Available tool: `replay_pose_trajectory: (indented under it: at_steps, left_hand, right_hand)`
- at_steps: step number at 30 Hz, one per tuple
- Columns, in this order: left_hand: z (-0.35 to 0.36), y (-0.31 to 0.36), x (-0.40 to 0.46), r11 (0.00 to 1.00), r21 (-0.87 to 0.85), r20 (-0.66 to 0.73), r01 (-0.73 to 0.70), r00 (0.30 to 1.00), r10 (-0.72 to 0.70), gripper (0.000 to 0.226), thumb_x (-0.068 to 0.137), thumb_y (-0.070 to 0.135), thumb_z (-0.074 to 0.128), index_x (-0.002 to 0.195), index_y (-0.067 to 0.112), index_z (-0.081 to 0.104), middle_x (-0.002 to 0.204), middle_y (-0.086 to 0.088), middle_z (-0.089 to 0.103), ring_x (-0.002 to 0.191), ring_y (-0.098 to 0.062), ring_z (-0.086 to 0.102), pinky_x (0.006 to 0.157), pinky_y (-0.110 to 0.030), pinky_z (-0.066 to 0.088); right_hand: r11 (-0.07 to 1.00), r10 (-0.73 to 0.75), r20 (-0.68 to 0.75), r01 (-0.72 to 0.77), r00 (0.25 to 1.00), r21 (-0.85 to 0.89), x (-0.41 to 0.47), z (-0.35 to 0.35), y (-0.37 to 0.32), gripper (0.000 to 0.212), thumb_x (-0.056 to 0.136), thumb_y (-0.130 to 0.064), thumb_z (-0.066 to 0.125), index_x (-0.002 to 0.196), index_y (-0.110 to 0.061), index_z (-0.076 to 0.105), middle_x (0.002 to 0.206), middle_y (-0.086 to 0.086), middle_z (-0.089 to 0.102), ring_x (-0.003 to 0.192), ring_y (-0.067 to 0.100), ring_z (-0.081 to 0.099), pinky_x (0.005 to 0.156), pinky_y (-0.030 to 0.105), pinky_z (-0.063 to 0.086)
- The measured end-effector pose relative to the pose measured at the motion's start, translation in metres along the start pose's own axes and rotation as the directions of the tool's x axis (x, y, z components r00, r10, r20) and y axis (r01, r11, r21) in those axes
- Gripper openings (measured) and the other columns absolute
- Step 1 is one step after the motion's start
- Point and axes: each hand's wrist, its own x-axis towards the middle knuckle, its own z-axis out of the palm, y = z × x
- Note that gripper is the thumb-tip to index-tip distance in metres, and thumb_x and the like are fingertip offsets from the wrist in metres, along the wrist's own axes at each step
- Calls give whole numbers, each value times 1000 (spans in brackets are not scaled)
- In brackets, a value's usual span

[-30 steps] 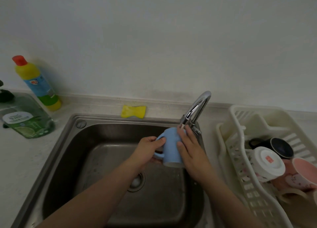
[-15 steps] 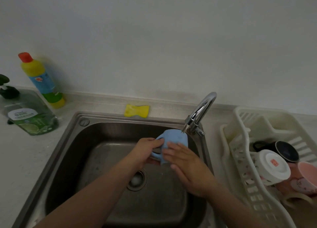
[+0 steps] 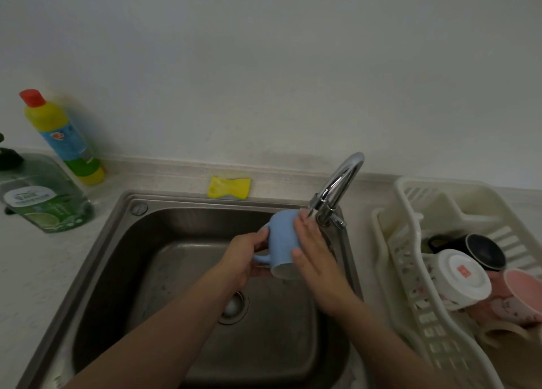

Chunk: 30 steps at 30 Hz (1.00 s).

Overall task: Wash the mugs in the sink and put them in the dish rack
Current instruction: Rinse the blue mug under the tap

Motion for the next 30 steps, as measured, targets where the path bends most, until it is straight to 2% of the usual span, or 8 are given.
replay_pose_trajectory:
  at_steps: [4, 8, 10, 13, 18, 22, 26, 30]
  left_hand:
    - [-10, -1, 0, 999, -35, -7, 4, 1000, -4, 32, 100, 34, 50, 117, 11, 63, 110, -9, 71, 89, -26, 70, 64, -39, 57]
    - [-8, 0, -3, 1000, -12, -3, 10, 1000, -10, 32, 101, 33, 49, 118, 10, 63, 104, -7, 72, 80, -23, 70, 60, -37, 57]
    - [-7, 3, -3, 1000, -12, -9, 2, 1000, -2, 33, 100, 32, 50, 120, 9, 62, 106, -7, 71, 81, -24, 69, 59, -37, 56]
    - [-9, 2, -3, 999, 34, 41, -13, 999, 11, 34, 100, 33, 50, 121, 9, 62, 108, -7, 72, 85, -25, 69, 60, -36, 56]
    - [3, -4, -3, 989, 148, 59, -24, 998, 16, 37, 98, 33, 53, 116, 3, 63, 110, -13, 72, 90, -33, 69, 73, -44, 58]
    - [0, -4, -1, 988, 156, 68, -15, 998, 5, 28, 97, 32, 56, 105, 6, 65, 96, -8, 72, 81, -29, 68, 67, -40, 57]
    - [2, -4, -1, 973, 229, 65, -2, 998, -14, 27, 97, 27, 56, 110, 6, 64, 102, -11, 71, 85, -29, 67, 64, -38, 56]
    - [-2, -4, 2, 976, 219, 43, -3, 999, -6, 25, 96, 29, 56, 107, 9, 65, 101, -10, 71, 87, -31, 68, 67, -41, 56]
  right_hand:
    - [993, -108, 49, 110, 993, -47, -28, 17, -1, 71, 93, -68, 20, 152, -32, 6, 159, -21, -9, 146, 1, -13, 119, 26, -3]
    - [908, 254, 1, -239, 967, 344, 5, 6, -5, 68, 93, -69, 33, 151, -46, 7, 158, -23, 10, 142, -5, 17, 118, 29, 23]
    - [952, 194, 5, -190, 981, 240, -10, 11, -18, 69, 94, -68, 27, 151, -44, -3, 159, -24, -7, 144, -6, 4, 119, 24, 14]
    - [991, 34, 53, -27, 998, -131, -30, 20, -23, 81, 84, -76, 13, 150, -36, -11, 153, -22, -30, 139, -2, -30, 114, 23, -11]
    - [984, 92, -15, -93, 996, -153, 8, 1, -12, 79, 87, -71, 10, 153, -29, 5, 154, -23, -10, 140, -7, -22, 122, 33, -4]
    - [928, -125, 157, 171, 980, -331, -29, 7, -9, 71, 88, -69, -3, 148, -35, 17, 155, -23, 1, 142, -5, -18, 119, 27, -14]
    - [991, 19, -31, -23, 999, -131, 5, -5, 2, 67, 93, -61, 19, 148, -25, 36, 156, -15, 25, 145, -5, 4, 122, 36, 8]
    - [943, -126, 159, 168, 979, -288, -18, 5, -9, 61, 94, -59, 14, 147, -32, 29, 151, -23, 15, 140, -13, -11, 117, 20, -10]
